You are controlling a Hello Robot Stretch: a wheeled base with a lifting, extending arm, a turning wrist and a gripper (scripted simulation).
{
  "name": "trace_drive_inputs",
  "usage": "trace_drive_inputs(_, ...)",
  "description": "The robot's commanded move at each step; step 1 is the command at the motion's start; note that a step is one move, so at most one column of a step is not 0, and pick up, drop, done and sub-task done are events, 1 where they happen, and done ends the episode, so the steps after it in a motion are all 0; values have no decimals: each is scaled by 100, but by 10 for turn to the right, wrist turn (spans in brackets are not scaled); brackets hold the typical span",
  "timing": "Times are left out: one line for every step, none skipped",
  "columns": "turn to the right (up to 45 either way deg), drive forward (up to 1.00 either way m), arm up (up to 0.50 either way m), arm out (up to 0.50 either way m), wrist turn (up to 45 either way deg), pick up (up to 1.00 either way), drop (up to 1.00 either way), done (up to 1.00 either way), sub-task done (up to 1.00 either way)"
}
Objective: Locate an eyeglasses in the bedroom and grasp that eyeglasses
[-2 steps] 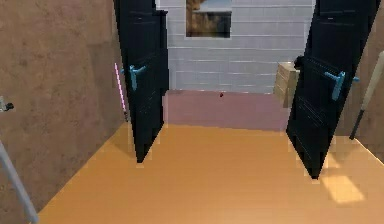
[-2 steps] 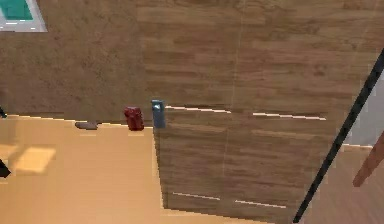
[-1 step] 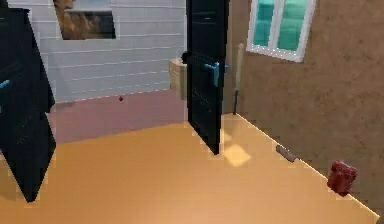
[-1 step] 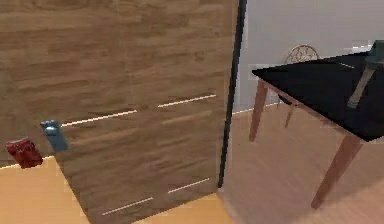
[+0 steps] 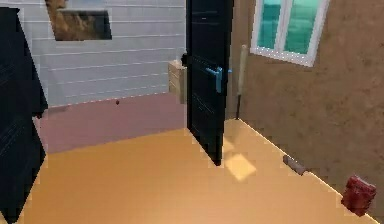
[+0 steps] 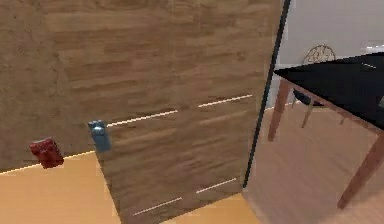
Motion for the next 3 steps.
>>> trace_drive_inputs(90, 0, 0, 0, 0, 0, 0, 0, 0)
trace_drive_inputs(0, 50, 0, 0, 0, 0, 0, 0, 0)
trace_drive_inputs(360, 0, 0, 0, 0, 0, 0, 0, 0)
